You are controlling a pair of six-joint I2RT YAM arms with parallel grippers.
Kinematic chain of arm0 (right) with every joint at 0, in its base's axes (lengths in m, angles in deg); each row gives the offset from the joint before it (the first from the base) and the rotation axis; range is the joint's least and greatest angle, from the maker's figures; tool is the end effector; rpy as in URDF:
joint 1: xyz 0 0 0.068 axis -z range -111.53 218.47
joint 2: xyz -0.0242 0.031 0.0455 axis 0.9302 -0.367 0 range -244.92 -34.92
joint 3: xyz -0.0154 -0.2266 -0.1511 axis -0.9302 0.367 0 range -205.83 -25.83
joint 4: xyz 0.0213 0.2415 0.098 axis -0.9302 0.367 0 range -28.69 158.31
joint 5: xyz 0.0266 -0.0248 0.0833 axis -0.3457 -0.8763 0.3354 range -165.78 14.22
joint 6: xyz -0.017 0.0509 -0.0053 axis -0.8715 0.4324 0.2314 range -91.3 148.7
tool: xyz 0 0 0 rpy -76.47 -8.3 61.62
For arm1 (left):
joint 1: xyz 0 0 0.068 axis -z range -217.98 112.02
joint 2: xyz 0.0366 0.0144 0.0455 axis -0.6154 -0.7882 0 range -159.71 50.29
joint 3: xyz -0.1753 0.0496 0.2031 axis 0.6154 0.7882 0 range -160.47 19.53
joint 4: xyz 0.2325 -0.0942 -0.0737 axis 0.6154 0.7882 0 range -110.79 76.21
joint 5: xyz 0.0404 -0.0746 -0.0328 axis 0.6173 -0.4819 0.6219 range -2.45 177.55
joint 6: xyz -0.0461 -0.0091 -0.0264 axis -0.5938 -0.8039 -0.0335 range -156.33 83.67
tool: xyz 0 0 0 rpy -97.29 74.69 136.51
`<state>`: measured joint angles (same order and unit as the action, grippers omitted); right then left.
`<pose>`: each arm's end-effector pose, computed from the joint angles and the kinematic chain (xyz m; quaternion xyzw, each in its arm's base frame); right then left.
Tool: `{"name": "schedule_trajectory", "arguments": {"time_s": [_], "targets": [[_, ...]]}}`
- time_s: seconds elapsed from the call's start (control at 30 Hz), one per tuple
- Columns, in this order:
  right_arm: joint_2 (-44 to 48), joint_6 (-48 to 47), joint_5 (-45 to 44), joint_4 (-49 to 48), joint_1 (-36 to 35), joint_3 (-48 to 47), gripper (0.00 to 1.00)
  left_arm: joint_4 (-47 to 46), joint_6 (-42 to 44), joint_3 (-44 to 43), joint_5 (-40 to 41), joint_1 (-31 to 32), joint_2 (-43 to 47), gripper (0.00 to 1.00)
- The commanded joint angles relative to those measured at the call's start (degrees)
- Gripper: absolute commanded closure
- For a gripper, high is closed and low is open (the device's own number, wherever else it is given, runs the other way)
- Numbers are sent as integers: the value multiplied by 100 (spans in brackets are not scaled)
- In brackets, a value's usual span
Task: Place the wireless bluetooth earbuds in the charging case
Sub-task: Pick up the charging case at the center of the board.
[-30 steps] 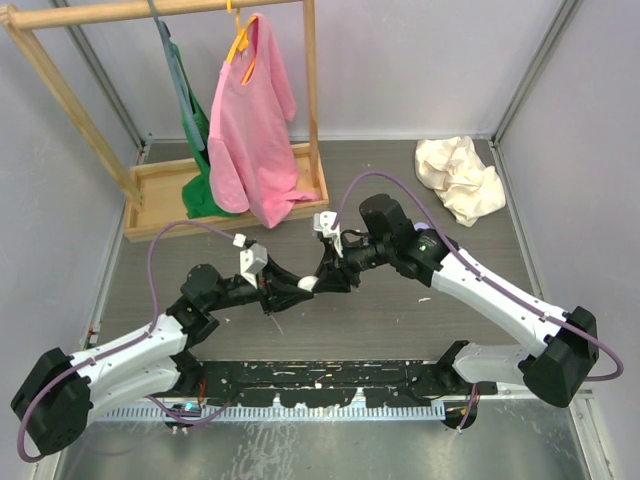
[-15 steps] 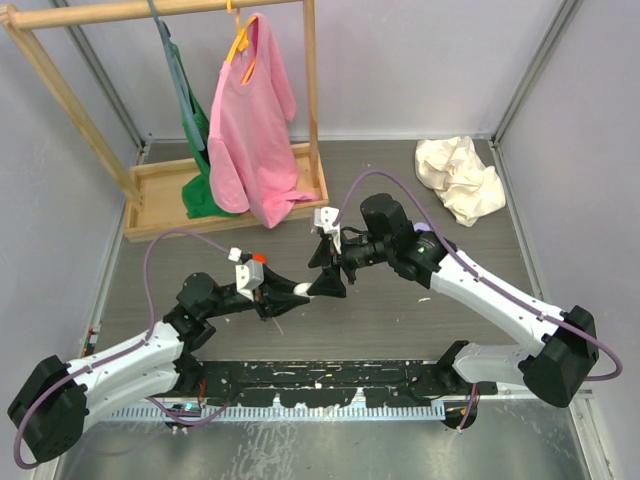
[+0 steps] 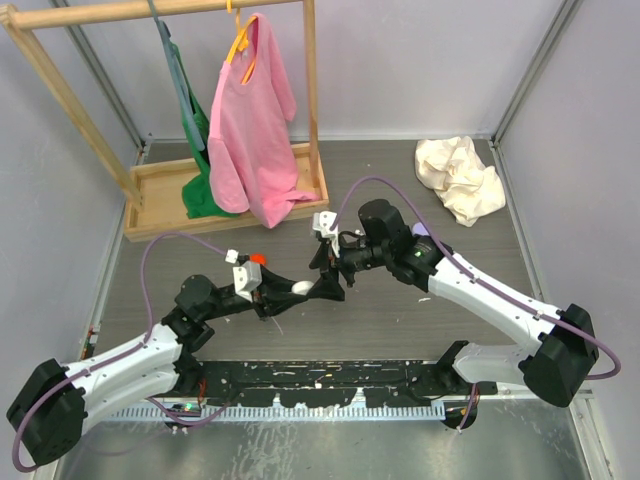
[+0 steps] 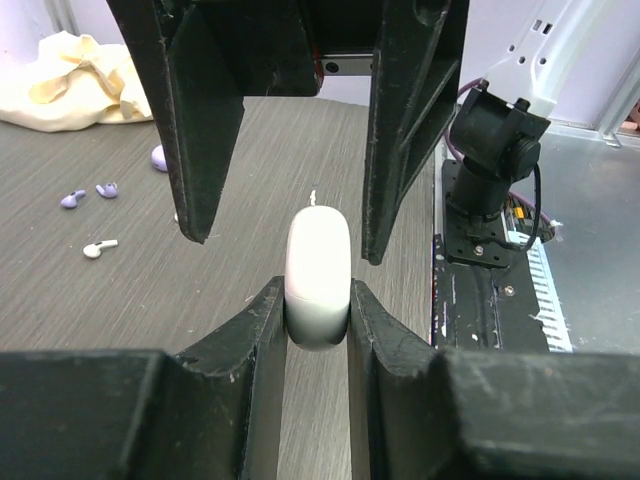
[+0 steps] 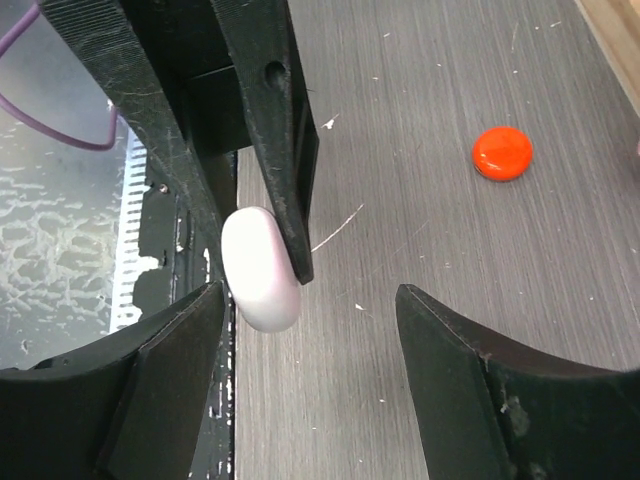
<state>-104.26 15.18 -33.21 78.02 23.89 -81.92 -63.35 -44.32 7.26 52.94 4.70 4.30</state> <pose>0.1725 0.2038 0.3127 -0.5505 0.6171 0.4276 0.3650 0.1155 -0.1340 0.2332 0.4008 0.5254 -0.4852 0.5726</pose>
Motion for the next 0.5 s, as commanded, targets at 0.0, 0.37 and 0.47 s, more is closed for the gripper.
{"name": "schedule_trajectory", "arguments": {"time_s": [0.0,0.37,0.47], "targets": [[69,47,-262,-390,-39,-24,25,-278,131,-13,-90,21,52,100],[285,176,-587,-511,-36,-10,25,-274,198,-26,-352,27,-23,100],[357,200,-748,-494,-35,-6,25,-274,226,-21,-383,52,-53,100]]}}
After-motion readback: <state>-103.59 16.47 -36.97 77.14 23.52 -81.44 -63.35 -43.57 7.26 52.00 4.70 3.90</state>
